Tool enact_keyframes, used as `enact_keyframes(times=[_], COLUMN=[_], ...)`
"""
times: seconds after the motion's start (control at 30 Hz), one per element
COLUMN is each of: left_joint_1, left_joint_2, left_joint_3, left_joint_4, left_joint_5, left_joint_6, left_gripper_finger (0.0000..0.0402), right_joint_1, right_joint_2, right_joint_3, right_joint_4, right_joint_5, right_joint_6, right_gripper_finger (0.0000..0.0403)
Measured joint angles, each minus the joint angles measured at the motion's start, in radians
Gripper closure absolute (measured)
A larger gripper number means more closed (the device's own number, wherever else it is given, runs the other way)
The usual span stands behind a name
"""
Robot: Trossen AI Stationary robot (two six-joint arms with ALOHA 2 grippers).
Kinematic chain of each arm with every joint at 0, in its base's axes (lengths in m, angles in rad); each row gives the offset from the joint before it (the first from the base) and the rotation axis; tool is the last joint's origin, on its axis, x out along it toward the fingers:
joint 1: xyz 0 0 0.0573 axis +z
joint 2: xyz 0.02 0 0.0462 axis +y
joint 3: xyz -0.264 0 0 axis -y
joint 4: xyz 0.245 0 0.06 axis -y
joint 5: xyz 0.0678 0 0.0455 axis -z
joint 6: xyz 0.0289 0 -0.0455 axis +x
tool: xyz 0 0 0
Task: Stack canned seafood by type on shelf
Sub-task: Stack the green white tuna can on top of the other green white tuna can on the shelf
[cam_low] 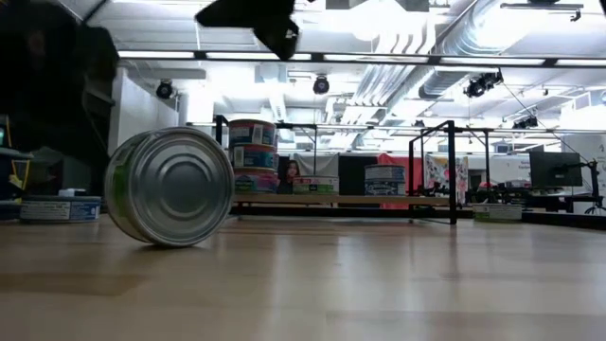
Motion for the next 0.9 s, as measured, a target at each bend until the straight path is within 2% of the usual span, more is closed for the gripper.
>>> enact_keyframes(times=[0.17, 0.3, 0.53, 0.67, 0.9], left_joint_1=[-0.105, -0.153, -0.185, -0.186, -0.183], left_joint_2=[-0.003, -0.003, -0.003, -0.003, -0.003], left_joint_3=[0.000, 0.000, 0.000, 0.000, 0.000], left_joint_4=[0.099, 0.155, 0.185, 0.171, 0.148], left_joint_5=[-0.046, -0.053, -0.068, -0.068, -0.072], left_joint_6=[-0.106, -0.163, -0.217, -0.210, -0.160], left_gripper_finger=[0.0402, 0.0402, 0.0402, 0.0402, 0.0401], right_joint_1=[0.001, -0.006, -0.030, -0.030, -0.016], right_joint_2=[0.141, 0.237, 0.364, 0.403, 0.429], right_joint_3=[0.241, 0.392, 0.529, 0.541, 0.541], right_joint_4=[-0.264, -0.404, -0.554, -0.576, -0.580], right_joint_5=[0.017, 0.031, 0.036, 0.038, 0.118], right_joint_6=[-0.316, -0.500, -0.671, -0.683, -0.675], right_gripper_finger=[0.0169, 0.0130, 0.0134, 0.0141, 0.0154])
